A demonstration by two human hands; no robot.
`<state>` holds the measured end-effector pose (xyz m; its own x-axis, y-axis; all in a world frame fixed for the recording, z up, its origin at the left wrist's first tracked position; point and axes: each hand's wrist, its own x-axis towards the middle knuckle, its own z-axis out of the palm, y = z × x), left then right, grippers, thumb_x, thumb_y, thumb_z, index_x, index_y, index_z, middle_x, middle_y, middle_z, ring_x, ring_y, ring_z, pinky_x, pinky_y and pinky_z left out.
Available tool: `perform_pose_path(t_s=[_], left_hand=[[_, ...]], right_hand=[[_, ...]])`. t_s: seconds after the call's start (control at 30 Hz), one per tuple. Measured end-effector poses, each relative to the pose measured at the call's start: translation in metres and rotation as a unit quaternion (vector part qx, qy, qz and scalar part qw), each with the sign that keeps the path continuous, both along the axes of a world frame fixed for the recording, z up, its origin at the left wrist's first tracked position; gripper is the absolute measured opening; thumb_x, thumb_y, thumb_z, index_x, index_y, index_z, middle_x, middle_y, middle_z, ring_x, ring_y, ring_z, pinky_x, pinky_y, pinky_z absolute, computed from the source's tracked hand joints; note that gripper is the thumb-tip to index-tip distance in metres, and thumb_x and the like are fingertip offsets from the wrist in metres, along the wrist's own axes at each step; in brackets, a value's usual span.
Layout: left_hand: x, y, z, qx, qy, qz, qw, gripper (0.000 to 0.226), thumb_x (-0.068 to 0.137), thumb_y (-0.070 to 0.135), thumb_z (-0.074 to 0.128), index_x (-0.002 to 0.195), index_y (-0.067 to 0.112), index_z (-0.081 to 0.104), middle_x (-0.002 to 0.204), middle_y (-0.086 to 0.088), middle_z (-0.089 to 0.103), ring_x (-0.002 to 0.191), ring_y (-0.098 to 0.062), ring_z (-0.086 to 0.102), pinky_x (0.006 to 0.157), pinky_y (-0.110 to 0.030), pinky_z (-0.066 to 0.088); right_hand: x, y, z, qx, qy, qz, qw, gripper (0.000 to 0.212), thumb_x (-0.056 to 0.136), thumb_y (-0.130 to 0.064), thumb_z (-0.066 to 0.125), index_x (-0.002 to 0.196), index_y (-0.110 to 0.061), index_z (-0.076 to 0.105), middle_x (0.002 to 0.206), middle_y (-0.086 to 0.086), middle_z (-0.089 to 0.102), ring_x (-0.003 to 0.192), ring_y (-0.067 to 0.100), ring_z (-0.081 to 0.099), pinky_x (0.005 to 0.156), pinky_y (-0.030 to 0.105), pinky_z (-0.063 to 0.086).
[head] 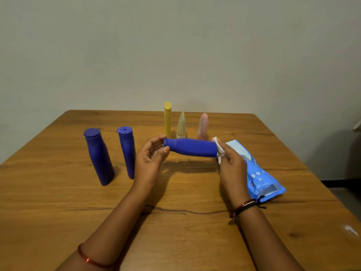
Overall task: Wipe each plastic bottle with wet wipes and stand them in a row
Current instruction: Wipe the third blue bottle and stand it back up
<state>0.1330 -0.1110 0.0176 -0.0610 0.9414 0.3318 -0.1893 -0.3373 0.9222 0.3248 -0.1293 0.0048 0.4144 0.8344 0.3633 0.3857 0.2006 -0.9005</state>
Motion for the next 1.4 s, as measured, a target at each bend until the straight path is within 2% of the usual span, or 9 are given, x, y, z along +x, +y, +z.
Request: perform_pose_path(t_s=[0.07,0.17,0.27,0.43,0.57,0.73,1.0,1.2,1.4], left_hand=[[0.001,0.000,0.001,-0.017,-0.036,-0.003,0.999,0.029,0.089,-0.007,0.054,0.109,0.014,0.060,0.102,0.002,0.068,0.098,-0.004,0.065,0.087,-0.024,0.053],[-0.001,0.000,0.000,-0.019,-0.023,-0.010,0.999,0.029,0.089,-0.006,0.055,0.107,0.016,0.061,0.098,0.006,0.070,0.099,-0.007,0.065,0.088,-0.027,0.053],[-0.002,-0.001,-0.002,-0.018,0.011,-0.013,1.000,0.030,0.088,-0.002,0.057,0.106,0.022,0.062,0.098,0.011,0.072,0.103,-0.010,0.065,0.090,-0.030,0.054],[-0.005,0.000,-0.002,0.002,0.042,0.012,0.999,0.030,0.088,0.001,0.060,0.110,0.021,0.062,0.110,0.003,0.067,0.110,-0.013,0.063,0.098,-0.040,0.050],[-0.002,-0.005,0.001,0.019,0.057,0.020,0.998,0.030,0.087,-0.002,0.061,0.111,0.015,0.060,0.103,0.013,0.067,0.104,-0.005,0.064,0.093,-0.030,0.053],[0.002,-0.012,0.002,0.061,0.089,0.037,0.993,0.033,0.085,-0.001,0.064,0.109,0.022,0.060,0.108,0.008,0.066,0.102,-0.005,0.066,0.085,-0.019,0.052],[0.007,-0.018,0.006,0.105,0.076,0.137,0.982,0.034,0.085,0.008,0.064,0.116,0.022,0.058,0.107,0.015,0.064,0.101,-0.004,0.065,0.085,-0.016,0.052],[0.005,-0.012,0.015,0.083,0.051,0.131,0.987,0.048,0.085,0.011,0.067,0.126,0.031,0.049,0.101,0.009,0.066,0.100,-0.008,0.065,0.090,-0.028,0.053],[0.010,-0.009,0.016,0.061,0.074,0.055,0.994,0.057,0.075,0.033,0.068,0.127,0.036,0.043,0.099,0.010,0.071,0.102,-0.009,0.066,0.097,-0.041,0.051]], right_hand=[[0.005,0.002,0.003,-0.010,0.117,0.019,0.993,0.045,0.097,-0.002,0.040,0.124,-0.034,0.055,0.127,-0.005,0.058,0.113,0.007,0.054,0.088,0.017,0.045],[0.006,0.003,0.007,-0.011,0.249,0.057,0.967,0.042,0.098,-0.002,0.040,0.125,-0.030,0.054,0.131,0.001,0.057,0.116,0.013,0.056,0.096,0.028,0.046],[0.002,0.003,0.007,-0.019,0.302,0.104,0.948,0.039,0.097,-0.001,0.042,0.125,-0.023,0.056,0.132,0.005,0.055,0.117,0.016,0.056,0.099,0.033,0.046],[-0.001,0.002,0.004,-0.045,0.223,0.116,0.967,0.048,0.092,-0.004,0.054,0.137,-0.022,0.047,0.125,0.003,0.057,0.115,0.013,0.055,0.087,0.021,0.052],[-0.002,0.002,0.003,-0.038,0.206,0.104,0.972,0.049,0.091,-0.005,0.056,0.137,-0.018,0.047,0.124,0.004,0.060,0.112,0.011,0.057,0.089,0.023,0.050],[0.001,0.004,-0.002,-0.043,0.199,0.081,0.976,0.045,0.091,-0.009,0.057,0.135,-0.018,0.049,0.117,0.003,0.062,0.104,0.009,0.060,0.073,0.015,0.052],[-0.007,0.010,-0.013,-0.051,0.175,0.016,0.983,0.033,0.082,-0.002,0.064,0.112,-0.013,0.069,0.105,0.001,0.070,0.101,0.020,0.065,0.092,0.040,0.051],[-0.011,0.008,-0.010,-0.073,0.180,0.030,0.981,0.031,0.086,-0.005,0.061,0.109,-0.024,0.069,0.110,-0.004,0.068,0.105,0.017,0.061,0.092,0.045,0.051],[-0.016,-0.002,0.005,-0.017,0.149,0.085,0.985,0.043,0.088,0.005,0.049,0.110,-0.029,0.066,0.105,-0.015,0.065,0.107,0.011,0.060,0.086,0.023,0.051]])
